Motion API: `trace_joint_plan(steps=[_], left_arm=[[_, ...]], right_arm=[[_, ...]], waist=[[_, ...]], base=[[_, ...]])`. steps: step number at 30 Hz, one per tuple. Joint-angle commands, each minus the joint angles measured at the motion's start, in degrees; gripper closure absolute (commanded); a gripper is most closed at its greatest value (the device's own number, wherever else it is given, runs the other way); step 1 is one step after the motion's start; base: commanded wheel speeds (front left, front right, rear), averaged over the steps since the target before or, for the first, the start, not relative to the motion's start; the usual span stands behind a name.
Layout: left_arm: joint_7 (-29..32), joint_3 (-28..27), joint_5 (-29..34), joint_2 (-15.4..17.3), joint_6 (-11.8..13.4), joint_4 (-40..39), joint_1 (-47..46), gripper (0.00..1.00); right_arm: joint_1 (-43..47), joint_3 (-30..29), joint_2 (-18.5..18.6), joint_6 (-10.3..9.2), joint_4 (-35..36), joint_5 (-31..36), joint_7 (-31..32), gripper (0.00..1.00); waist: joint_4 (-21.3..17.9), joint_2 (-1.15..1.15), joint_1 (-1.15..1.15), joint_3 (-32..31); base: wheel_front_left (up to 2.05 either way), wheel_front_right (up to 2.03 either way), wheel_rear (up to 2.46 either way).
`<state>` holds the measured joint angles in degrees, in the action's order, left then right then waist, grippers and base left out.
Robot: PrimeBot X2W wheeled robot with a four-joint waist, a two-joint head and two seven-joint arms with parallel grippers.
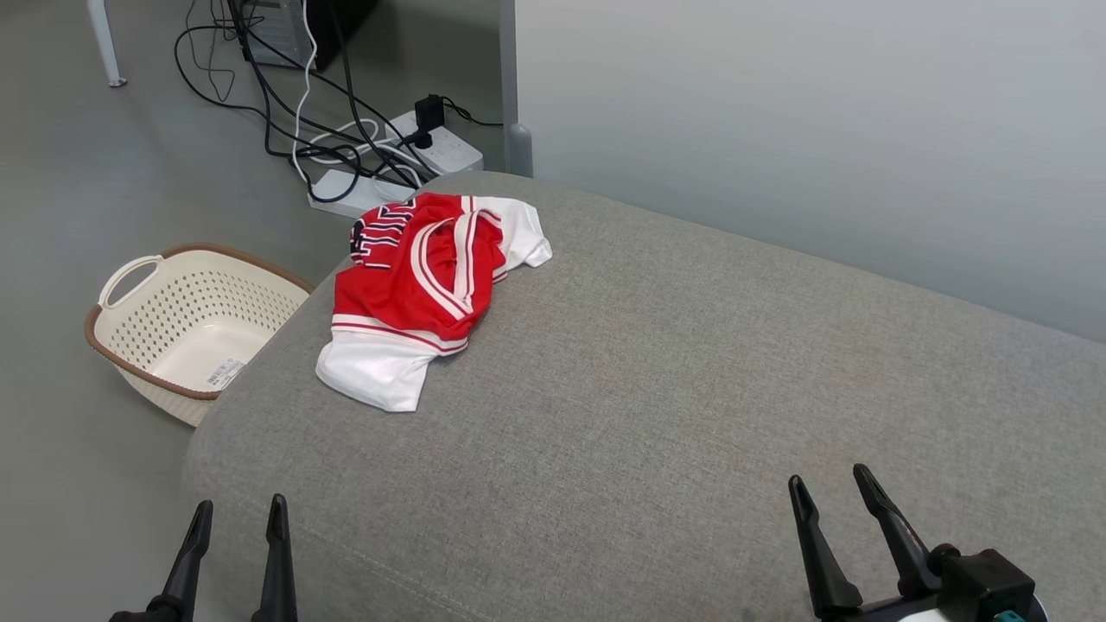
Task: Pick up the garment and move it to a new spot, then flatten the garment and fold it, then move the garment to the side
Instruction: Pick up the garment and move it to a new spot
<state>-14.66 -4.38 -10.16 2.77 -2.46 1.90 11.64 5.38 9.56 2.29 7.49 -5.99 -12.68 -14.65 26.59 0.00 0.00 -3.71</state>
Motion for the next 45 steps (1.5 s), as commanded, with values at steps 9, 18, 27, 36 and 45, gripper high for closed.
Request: trace_joint_plan(steps=[9,18,27,36,45], left_arm=[[-0.34,-1.45,-0.92,0.1,0.78,-1.85,-1.38,0.0],[-0.34,-0.33,-2.55,0.1,1.89,-2.51,-2.87,0.0],[-0.34,3.21,-6.86,0.1,5.5,-4.18,-7.22,0.0],[-0.34,4.75,-11.75,0.1,7.95,-2.58,-17.79,0.0],[-0.34,1.13,-12.67,0.1,6.91,4.98,-30.75,0.0]], right_arm=[[-1.17,1.19,0.59,0.0,1.22,0.09,-0.35,0.0],[-1.45,0.54,1.45,0.0,2.16,1.17,-0.35,0.0],[-4.08,-0.16,5.64,0.0,3.69,2.16,-0.35,0.0],[-8.13,-0.74,9.94,0.0,5.83,3.15,-0.35,0.0],[-11.72,-1.31,13.2,0.0,7.79,3.8,-0.35,0.0]], waist=[[-0.03,0.0,0.0,0.1],[-0.55,0.0,0.0,3.65],[-1.42,0.0,0.0,11.41],[-4.88,0.0,0.0,21.44],[-8.01,0.0,0.0,28.74]], base=[[0.0,0.0,0.0],[0.0,0.0,0.0],[0.0,0.0,0.0],[0.0,0.0,0.0],[0.0,0.0,0.0]])
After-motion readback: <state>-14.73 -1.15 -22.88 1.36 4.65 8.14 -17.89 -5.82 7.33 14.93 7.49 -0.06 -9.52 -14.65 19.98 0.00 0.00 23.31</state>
